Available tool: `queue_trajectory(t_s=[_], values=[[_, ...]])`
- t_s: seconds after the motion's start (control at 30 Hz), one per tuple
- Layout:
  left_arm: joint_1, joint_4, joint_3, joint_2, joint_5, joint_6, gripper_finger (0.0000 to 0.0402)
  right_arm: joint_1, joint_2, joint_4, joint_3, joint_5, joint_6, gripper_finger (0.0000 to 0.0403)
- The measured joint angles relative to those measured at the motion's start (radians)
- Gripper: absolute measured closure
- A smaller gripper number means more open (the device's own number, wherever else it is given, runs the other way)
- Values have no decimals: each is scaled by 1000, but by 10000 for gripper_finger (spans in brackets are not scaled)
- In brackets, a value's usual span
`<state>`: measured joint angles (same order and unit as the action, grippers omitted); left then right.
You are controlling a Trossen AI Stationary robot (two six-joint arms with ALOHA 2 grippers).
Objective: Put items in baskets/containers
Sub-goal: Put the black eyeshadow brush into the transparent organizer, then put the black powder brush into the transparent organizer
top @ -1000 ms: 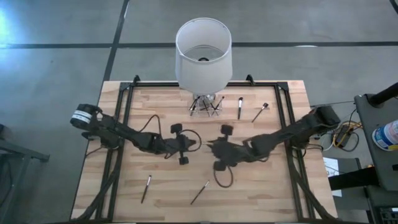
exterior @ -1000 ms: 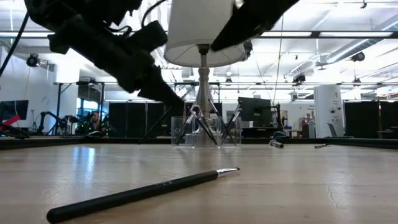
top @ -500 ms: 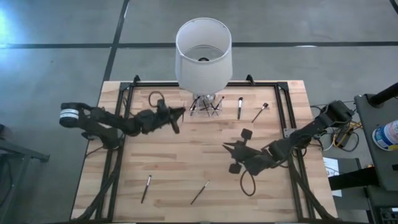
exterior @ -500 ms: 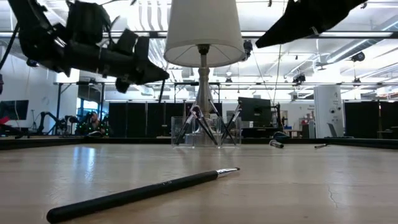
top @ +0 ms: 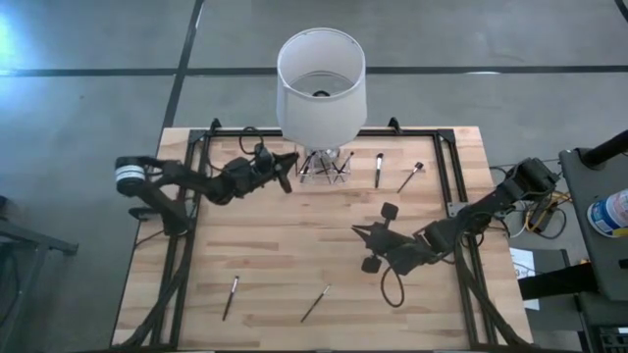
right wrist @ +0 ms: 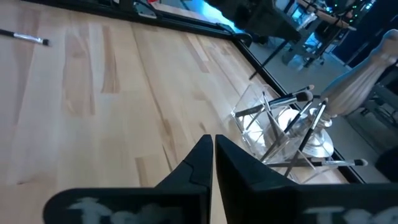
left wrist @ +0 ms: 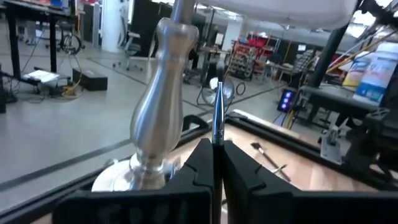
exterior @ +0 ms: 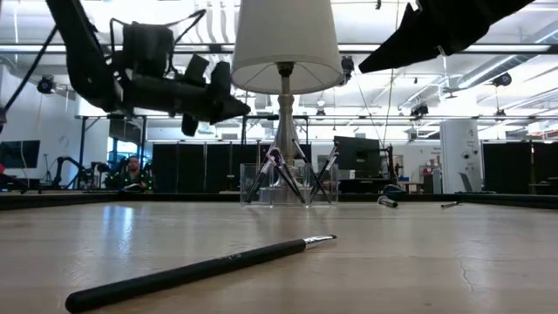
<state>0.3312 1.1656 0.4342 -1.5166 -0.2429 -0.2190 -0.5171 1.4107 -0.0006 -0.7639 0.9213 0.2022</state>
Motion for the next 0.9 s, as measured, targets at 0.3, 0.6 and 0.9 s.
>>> queue_trajectory(t_s=[0.3, 0.6, 0.9], values=[[46, 84, 84, -154, 42, 41, 392, 0, 0, 22, 0, -1, -16, 390], [87, 66, 94, -215, 42, 49, 382, 0, 0, 33, 0, -2, -24, 390], [94, -103, 118, -209, -88, -12, 330, 0, 0, 37, 0, -3, -25, 390]])
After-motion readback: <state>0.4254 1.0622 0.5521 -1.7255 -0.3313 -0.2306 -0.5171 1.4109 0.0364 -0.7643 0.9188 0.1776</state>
